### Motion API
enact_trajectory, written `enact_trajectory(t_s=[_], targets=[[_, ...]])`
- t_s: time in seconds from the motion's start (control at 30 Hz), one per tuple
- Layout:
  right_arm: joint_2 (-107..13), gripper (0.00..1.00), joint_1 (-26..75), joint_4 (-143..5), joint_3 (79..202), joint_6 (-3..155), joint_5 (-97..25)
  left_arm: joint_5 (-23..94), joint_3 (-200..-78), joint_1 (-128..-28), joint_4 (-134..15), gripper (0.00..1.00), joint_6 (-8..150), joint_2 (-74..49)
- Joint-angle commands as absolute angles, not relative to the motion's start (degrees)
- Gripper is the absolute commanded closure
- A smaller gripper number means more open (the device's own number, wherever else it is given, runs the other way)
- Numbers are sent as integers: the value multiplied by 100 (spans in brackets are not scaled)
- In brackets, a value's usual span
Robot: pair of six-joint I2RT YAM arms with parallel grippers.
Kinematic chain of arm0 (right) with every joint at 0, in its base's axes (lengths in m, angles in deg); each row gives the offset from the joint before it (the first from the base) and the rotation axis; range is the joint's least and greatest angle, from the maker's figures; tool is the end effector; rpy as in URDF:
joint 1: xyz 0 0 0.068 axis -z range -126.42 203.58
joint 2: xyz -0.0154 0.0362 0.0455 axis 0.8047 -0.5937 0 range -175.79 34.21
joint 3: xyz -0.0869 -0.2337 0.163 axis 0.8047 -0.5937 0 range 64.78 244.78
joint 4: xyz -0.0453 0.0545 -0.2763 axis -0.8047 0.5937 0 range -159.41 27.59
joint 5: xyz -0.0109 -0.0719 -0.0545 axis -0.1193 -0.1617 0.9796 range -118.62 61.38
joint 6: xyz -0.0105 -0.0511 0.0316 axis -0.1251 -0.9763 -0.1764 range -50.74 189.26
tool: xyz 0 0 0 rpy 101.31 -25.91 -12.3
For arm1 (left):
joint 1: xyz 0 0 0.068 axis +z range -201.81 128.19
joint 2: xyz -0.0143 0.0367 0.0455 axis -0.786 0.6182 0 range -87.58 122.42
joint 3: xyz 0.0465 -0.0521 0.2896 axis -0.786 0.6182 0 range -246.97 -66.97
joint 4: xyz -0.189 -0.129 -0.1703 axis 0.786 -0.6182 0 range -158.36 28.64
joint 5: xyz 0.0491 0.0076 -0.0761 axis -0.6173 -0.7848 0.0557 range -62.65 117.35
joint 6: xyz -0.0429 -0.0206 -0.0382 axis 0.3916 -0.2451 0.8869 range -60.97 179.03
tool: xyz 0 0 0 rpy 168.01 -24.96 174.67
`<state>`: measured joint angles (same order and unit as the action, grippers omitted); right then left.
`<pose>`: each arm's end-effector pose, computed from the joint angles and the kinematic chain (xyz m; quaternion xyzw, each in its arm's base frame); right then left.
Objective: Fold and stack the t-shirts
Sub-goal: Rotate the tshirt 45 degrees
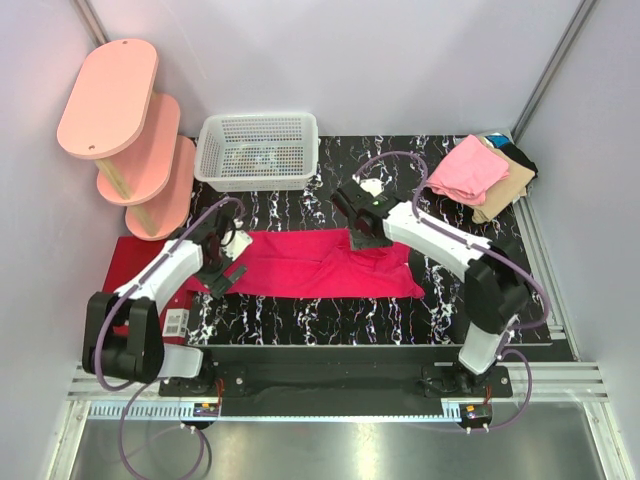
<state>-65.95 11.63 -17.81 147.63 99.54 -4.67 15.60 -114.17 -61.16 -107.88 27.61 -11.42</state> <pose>0.3015 0.2460 0.2677 -0.0600 0.9606 -0.0593 0.2648 0.2442 -0.0307 0.2017 0.3316 0.9295 0.1237 0.1039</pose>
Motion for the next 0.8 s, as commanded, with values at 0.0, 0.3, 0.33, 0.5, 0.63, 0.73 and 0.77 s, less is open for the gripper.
enact_trajectory(t_s=[0.0, 0.3, 0.33, 0.5, 0.63, 0.73, 0.77], targets=[[-7316, 43, 1166, -2194, 15160, 10038, -480, 1584, -11609, -6131, -10416, 1, 2809, -752], [-7725, 47, 1166, -2142, 15384, 10273, -866, 1583, -12014, -5946, -10135, 1, 2757, 4], [-7567, 46, 1166, -2151, 15190, 10335, -910, 1592, -12075, -5876, -10100, 1, 2739, 135], [-6476, 44, 1174, -2151, 14056, 10696, -1095, 1618, -12418, -5788, -10091, 1, 2704, 409], [-6334, 44, 1166, -2151, 13616, 10854, -1210, 1942, -12760, -5797, -10275, 1, 2844, 365], [-6702, 44, 1175, -2151, 13589, 10863, -1069, 2171, -12814, -5823, -10363, 1, 2950, 339], [-6965, 44, 1227, -2151, 13658, 10881, -1043, 2190, -12814, -5840, -10389, 1, 2985, 347]])
